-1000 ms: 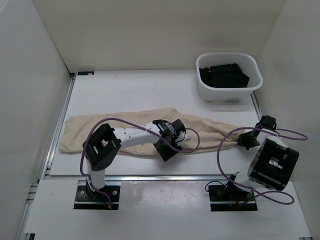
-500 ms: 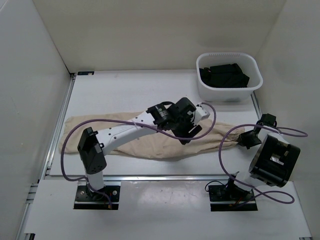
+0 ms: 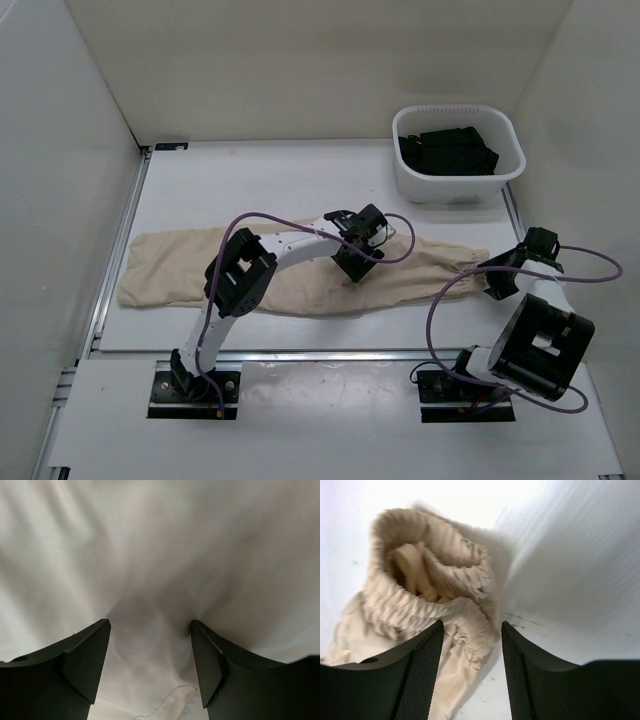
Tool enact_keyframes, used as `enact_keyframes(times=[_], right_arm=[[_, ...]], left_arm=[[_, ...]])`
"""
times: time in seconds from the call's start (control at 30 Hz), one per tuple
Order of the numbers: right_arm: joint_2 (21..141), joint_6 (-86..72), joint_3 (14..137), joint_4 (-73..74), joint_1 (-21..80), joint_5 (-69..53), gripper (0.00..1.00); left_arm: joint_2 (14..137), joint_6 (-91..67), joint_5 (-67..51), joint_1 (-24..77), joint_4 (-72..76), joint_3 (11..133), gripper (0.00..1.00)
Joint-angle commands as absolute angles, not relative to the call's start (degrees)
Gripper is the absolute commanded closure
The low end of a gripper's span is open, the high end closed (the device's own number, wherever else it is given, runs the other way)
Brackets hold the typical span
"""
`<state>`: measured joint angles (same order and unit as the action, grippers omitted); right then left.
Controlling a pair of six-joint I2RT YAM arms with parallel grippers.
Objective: Fold and stack the trousers
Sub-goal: Fold the trousers
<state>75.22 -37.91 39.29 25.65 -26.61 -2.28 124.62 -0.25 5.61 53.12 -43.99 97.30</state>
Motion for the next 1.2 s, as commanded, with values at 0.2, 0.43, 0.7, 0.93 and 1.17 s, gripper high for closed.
enact_keyframes(times=[0.2, 0.43, 0.7, 0.93, 1.17], right_arm=[[83.47, -42.89, 38.93, 21.09, -26.81, -2.46, 0.43], [88.59, -44.03, 39.55, 20.31, -26.81, -3.68, 0.73], [75.96, -44.65, 36.39, 14.24, -26.81, -1.16, 1.0], [66.71, -36.22, 45.69, 26.26, -27.95, 8.34, 1.0], [62.49, -26.74, 61.94, 35.6, -22.28, 16.69, 1.0]], left_arm=[[125.42, 0.0, 3.78, 54.14, -42.98, 93.6, 0.23], [124.89, 0.0, 3.25, 54.14, -42.45, 92.99, 0.23], [120.6, 0.0, 4.48, 53.53, -43.5, 95.0, 0.19], [106.63, 0.0, 3.42, 43.7, -51.32, 93.71, 0.11], [97.83, 0.0, 13.27, 23.67, -53.26, 74.02, 0.11]])
